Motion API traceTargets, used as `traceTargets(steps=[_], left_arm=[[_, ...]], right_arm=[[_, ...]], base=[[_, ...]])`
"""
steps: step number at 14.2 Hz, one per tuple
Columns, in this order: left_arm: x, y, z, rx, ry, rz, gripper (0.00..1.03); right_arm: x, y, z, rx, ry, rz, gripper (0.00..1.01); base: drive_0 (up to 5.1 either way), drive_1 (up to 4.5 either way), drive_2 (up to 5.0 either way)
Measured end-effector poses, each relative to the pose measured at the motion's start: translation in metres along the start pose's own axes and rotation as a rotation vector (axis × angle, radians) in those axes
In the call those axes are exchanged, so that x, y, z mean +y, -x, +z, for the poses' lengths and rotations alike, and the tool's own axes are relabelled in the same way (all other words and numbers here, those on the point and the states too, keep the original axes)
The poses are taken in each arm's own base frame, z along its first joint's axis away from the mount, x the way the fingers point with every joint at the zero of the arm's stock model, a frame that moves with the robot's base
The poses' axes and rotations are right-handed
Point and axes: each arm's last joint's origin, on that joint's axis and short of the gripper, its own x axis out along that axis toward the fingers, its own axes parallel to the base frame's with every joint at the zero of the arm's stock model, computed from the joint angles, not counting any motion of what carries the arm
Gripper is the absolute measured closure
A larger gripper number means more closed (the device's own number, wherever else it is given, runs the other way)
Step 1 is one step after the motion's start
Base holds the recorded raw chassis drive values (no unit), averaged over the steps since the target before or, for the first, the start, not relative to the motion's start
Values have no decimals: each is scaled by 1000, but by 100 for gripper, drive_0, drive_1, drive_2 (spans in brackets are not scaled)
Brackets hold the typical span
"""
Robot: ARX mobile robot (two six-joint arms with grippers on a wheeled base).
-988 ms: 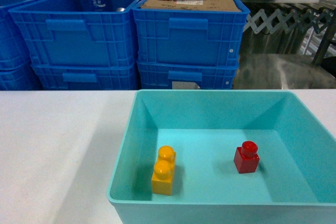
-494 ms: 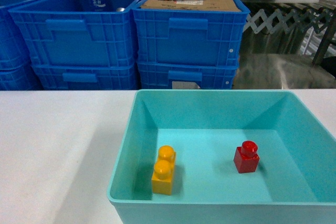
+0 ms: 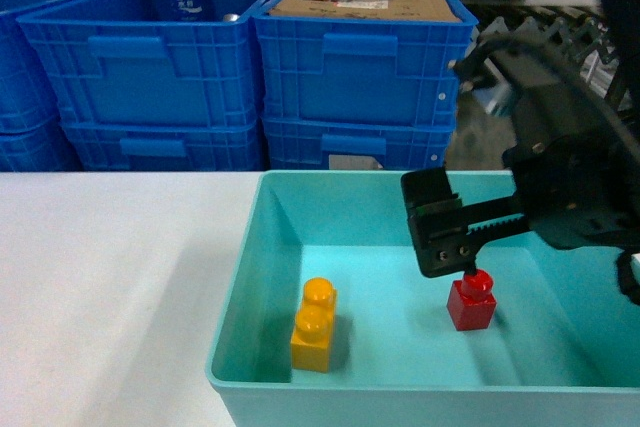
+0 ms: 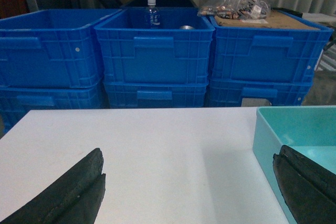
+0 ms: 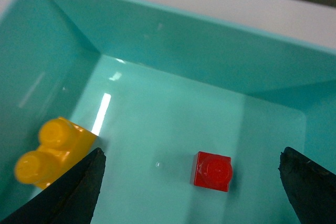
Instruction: Pick red block from blue box to shelf
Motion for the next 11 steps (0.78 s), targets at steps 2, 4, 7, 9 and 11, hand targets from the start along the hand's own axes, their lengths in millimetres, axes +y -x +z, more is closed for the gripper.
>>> traceTargets(steps=[2,4,7,9,11], left_arm=[[0,0,0,0,0,0,5],[0,0,0,0,0,0,5],[0,0,0,0,0,0,5],[0,0,0,0,0,1,5],[0,0,0,0,0,0,5]], right_arm=[[-2,-39,-7,86,-23,-47,3],[-7,-58,-13,128,-51,-74,3],[-13,-81,-26,176,-71,-116,3],[-17,-92,-39,231,-76,-142,3],[-18,-95,-42,228,-78,-147,20]], base=[[0,0,0],[0,0,0],[0,0,0],[0,0,0],[0,0,0]])
